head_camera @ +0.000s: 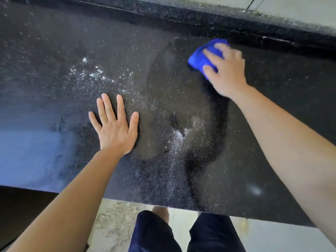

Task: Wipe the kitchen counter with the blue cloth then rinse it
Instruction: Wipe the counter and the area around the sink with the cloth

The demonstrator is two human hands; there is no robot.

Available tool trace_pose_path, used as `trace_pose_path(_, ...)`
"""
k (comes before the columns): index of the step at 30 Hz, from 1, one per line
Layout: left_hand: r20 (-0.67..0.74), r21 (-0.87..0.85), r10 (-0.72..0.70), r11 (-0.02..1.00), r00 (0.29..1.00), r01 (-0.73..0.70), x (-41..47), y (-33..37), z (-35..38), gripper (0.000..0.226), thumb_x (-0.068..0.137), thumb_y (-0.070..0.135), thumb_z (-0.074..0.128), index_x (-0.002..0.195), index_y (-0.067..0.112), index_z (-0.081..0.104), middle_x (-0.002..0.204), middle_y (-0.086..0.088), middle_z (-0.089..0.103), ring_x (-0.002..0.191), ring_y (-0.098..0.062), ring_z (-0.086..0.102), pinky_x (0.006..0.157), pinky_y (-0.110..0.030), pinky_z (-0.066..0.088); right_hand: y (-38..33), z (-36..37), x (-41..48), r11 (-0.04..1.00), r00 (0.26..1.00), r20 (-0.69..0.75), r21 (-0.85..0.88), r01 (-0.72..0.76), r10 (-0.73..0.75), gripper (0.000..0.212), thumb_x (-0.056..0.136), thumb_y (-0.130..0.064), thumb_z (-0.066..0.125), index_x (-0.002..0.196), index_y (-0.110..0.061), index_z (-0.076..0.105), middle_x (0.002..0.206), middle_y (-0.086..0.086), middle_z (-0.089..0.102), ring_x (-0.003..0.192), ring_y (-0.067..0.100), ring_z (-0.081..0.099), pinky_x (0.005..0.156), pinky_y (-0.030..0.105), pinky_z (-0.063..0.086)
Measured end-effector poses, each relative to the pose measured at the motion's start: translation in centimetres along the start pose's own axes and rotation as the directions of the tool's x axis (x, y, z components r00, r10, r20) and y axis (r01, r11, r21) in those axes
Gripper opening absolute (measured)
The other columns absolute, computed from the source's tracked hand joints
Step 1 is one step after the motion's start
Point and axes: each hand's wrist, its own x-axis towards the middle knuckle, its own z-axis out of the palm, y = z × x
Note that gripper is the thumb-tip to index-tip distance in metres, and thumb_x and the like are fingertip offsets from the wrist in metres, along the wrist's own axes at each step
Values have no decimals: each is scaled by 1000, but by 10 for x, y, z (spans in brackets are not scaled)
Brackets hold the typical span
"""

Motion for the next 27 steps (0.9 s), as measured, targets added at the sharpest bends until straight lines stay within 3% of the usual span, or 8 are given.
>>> trace_pose_path(2, 2, 9, -1, 1000, 1000, 1, 0, -1, 0, 73, 101, 62, 11, 159, 24, -7, 166, -10, -19, 152, -26, -19, 120, -57, -12, -15, -1, 20, 953, 954, 21, 50, -300, 299, 51, 98, -46, 44, 149, -41, 43, 161, 0, 27, 137, 38, 30, 111, 46, 28)
trace_pose_path(4, 1, 7, 2, 1000, 1000, -2, 0, -3, -1, 73, 100, 63, 9, 159, 24, -9, 166, -10, -19, 152, -26, -20, 120, -57, -12, -44, 5, 21, 924, 926, 21, 50, -378, 378, 52, 97, -46, 44, 149, -41, 42, 161, 0, 27, 135, 38, 31, 110, 45, 27)
trace_pose_path(9, -12, -55, 3, 998, 1000, -3, -2, -6, -1, 71, 102, 58, 13, 159, 22, -8, 167, -8, -15, 153, -22, -17, 120, -57, -12, -126, 40, -83, 971, 986, -41, 171, 168, -163, 43, 89, -35, 57, 130, -25, 67, 138, 10, 56, 104, 43, 49, 89, 51, 46)
trace_pose_path(15, -54, -189, 19, 982, 998, -29, -24, -17, -9, 72, 98, 56, 13, 160, 22, -5, 168, -6, -11, 153, -20, -15, 119, -56, -14, -118, 27, -116, 810, 794, 177, 209, 548, -582, 40, 95, -32, 60, 134, -25, 64, 146, 5, 51, 111, 39, 48, 97, 51, 44)
trace_pose_path(17, -56, -126, 82, 988, 995, -88, -45, -25, -9, 72, 99, 58, 11, 159, 22, -5, 167, -6, -13, 153, -21, -17, 118, -55, -16, -84, 16, -82, 921, 914, 125, 98, 376, -387, 43, 97, -36, 57, 139, -28, 60, 150, 5, 48, 117, 42, 47, 98, 51, 43)
trace_pose_path(19, -43, -84, 116, 989, 992, -119, -67, -33, -6, 71, 100, 58, 9, 159, 23, -8, 167, -5, -17, 152, -20, -21, 118, -53, -18, -40, 3, -51, 1000, 999, 54, 11, 5, -5, 48, 100, -43, 51, 146, -35, 50, 157, 4, 38, 127, 44, 40, 106, 50, 38)
trace_pose_path(22, -23, -63, 99, 993, 995, -100, -91, -41, 2, 71, 100, 60, 8, 158, 26, -11, 166, -3, -20, 151, -18, -25, 117, -51, -20, 1, -9, -39, 928, 928, 21, -34, -370, 371, 56, 101, -54, 39, 154, -37, 36, 159, 6, 27, 132, 45, 33, 112, 49, 28)
trace_pose_path(27, -8, -19, 71, 997, 997, -71, -109, -55, 20, 70, 101, 58, 8, 159, 22, -6, 167, -6, -13, 153, -20, -18, 118, -57, -16, -62, 21, -130, 970, 966, -102, -20, -240, 237, 51, 98, -48, 44, 144, -27, 53, 143, 17, 46, 108, 45, 48, 99, 47, 38)
